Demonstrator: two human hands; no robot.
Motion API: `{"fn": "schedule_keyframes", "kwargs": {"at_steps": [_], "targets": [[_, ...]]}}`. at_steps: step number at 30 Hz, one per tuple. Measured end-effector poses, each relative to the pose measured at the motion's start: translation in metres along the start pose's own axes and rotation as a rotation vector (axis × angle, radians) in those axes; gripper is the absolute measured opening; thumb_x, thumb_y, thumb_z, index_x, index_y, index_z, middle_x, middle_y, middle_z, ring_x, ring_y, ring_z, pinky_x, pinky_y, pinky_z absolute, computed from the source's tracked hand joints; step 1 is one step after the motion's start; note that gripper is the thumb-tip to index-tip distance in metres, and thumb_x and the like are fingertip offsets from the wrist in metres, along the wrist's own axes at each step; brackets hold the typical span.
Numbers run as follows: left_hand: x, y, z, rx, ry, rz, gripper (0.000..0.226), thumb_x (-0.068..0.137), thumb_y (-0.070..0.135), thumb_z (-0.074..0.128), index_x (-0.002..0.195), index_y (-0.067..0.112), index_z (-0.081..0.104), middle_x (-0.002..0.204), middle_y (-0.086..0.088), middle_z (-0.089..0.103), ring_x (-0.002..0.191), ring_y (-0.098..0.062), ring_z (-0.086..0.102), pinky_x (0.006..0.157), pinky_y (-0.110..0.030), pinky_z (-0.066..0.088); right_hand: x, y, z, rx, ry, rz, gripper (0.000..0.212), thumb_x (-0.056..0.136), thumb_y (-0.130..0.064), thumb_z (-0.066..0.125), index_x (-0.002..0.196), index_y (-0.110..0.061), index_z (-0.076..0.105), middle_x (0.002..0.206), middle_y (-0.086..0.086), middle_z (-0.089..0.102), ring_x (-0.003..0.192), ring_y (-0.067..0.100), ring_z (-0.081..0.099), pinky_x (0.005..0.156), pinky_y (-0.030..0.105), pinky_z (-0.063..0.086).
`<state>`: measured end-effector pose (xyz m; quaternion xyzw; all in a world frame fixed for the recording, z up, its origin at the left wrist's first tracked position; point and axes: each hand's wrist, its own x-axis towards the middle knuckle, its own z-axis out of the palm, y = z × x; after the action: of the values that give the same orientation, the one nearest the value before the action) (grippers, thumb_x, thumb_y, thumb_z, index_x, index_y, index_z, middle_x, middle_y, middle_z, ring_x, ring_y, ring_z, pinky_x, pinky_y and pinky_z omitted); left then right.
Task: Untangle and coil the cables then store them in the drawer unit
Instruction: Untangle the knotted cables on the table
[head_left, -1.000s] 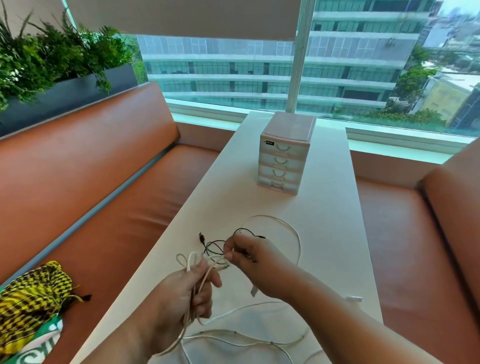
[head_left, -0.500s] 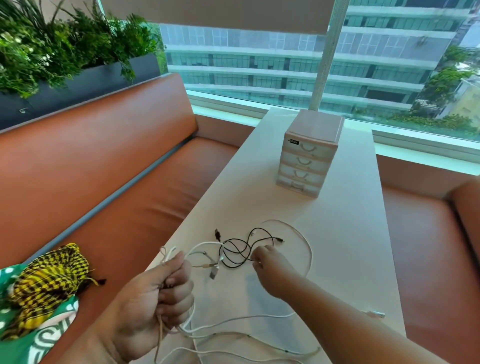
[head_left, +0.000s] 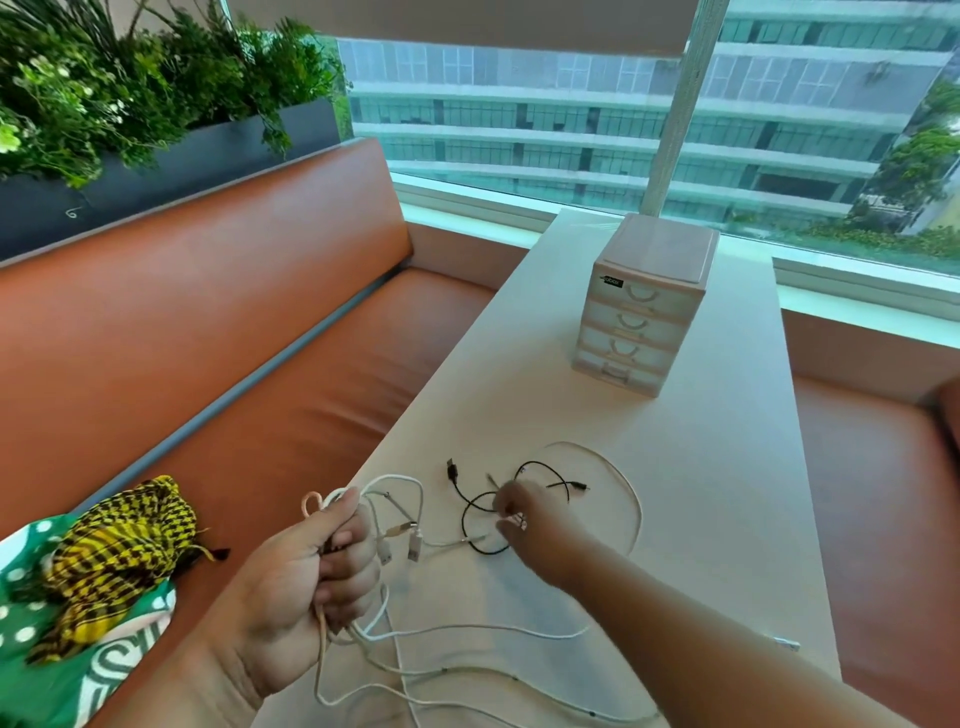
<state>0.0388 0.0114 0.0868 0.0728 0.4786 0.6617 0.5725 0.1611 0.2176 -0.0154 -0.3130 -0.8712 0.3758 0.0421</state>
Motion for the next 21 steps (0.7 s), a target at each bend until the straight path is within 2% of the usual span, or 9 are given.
{"fn": "schedule_keyframes", "kwargs": {"at_steps": [2, 4, 7, 9, 11, 13, 16, 19, 21], "targets": [[0.004, 0.0, -0.001, 0.008, 0.073, 0.019, 0.045, 0.076, 0.04, 0.068, 0.058, 0.016, 0.036, 0.045, 0.006, 0.02, 0.034, -0.007, 0.018, 0.036, -0.02, 0.016, -0.004, 0.001, -0.025, 0.237, 0.131, 0.1, 0.019, 0.09, -0.014, 0.057, 0.096, -0.03, 0.049, 0.08, -0.001, 0.063, 0.079, 0.024, 0.062, 0.056, 0.024, 0.046], [0.007, 0.001, 0.001, 0.007, 0.118, 0.028, 0.037, 0.083, 0.037, 0.051, 0.058, 0.016, 0.036, 0.046, 0.006, 0.019, 0.034, -0.006, 0.018, 0.034, -0.02, 0.016, -0.009, 0.006, -0.053, 0.327, 0.222, 0.162, 0.016, 0.09, -0.019, 0.056, 0.097, -0.031, 0.05, 0.067, -0.001, 0.067, 0.067, 0.022, 0.063, 0.059, 0.031, 0.05], [0.01, 0.001, 0.01, 0.008, 0.131, 0.019, 0.036, 0.084, 0.037, 0.049, 0.056, 0.017, 0.039, 0.047, 0.006, 0.019, 0.034, -0.006, 0.019, 0.033, -0.018, 0.019, -0.022, 0.008, -0.089, 0.571, 0.241, 0.218, 0.011, 0.095, -0.011, 0.052, 0.092, -0.018, 0.06, 0.061, 0.003, 0.056, 0.058, 0.021, 0.056, 0.066, 0.044, 0.052], [0.012, 0.0, 0.018, 0.027, 0.125, 0.006, 0.035, 0.083, 0.037, 0.05, 0.057, 0.017, 0.04, 0.047, 0.006, 0.02, 0.034, -0.006, 0.019, 0.033, -0.018, 0.019, -0.035, 0.002, -0.108, 0.647, 0.239, 0.205, 0.016, 0.096, -0.006, 0.05, 0.09, -0.014, 0.063, 0.065, 0.006, 0.054, 0.05, 0.017, 0.048, 0.057, 0.035, 0.045], [0.013, -0.001, 0.029, 0.038, 0.099, -0.006, 0.032, 0.082, 0.037, 0.05, 0.059, 0.016, 0.041, 0.047, 0.006, 0.022, 0.034, -0.006, 0.02, 0.034, -0.018, 0.019, -0.051, -0.006, -0.123, 0.657, 0.243, 0.14, 0.018, 0.096, -0.004, 0.048, 0.094, -0.013, 0.064, 0.072, 0.006, 0.065, 0.044, 0.014, 0.04, 0.054, 0.031, 0.037], [0.013, -0.002, 0.041, 0.037, 0.061, -0.019, 0.027, 0.081, 0.036, 0.051, 0.064, 0.016, 0.043, 0.05, 0.005, 0.024, 0.034, -0.005, 0.021, 0.034, -0.018, 0.019, -0.067, -0.016, -0.135, 0.683, 0.212, 0.09, 0.019, 0.097, -0.004, 0.046, 0.1, -0.013, 0.062, 0.088, 0.002, 0.074, 0.044, 0.015, 0.033, 0.05, 0.029, 0.029], [0.013, -0.003, 0.062, 0.073, -0.016, -0.051, 0.021, 0.082, 0.033, 0.05, 0.071, 0.016, 0.046, 0.054, 0.004, 0.029, 0.035, -0.005, 0.022, 0.035, -0.017, 0.018, -0.089, -0.03, -0.147, 0.752, 0.108, 0.015, 0.023, 0.101, -0.005, 0.038, 0.105, -0.014, 0.059, 0.112, -0.005, 0.071, 0.046, 0.015, 0.025, 0.046, 0.027, 0.021], [0.013, -0.008, 0.084, 0.159, -0.012, -0.087, 0.022, 0.09, 0.031, 0.048, 0.077, 0.015, 0.053, 0.055, 0.001, 0.046, 0.035, -0.006, 0.031, 0.034, -0.015, 0.021, -0.109, -0.041, -0.155, 0.732, 0.008, -0.085, 0.033, 0.102, -0.003, 0.035, 0.101, -0.023, 0.061, 0.127, -0.014, 0.063, 0.043, 0.013, 0.025, 0.044, 0.024, 0.023], [0.013, -0.013, 0.097, 0.198, 0.016, -0.104, 0.027, 0.095, 0.029, 0.047, 0.082, 0.011, 0.061, 0.06, -0.003, 0.06, 0.038, -0.009, 0.043, 0.033, -0.015, 0.024, -0.12, -0.048, -0.156, 0.7, -0.035, -0.178, 0.03, 0.101, 0.0, 0.036, 0.099, -0.017, 0.06, 0.132, -0.013, 0.06, 0.044, 0.011, 0.028, 0.045, 0.021, 0.029]]}}
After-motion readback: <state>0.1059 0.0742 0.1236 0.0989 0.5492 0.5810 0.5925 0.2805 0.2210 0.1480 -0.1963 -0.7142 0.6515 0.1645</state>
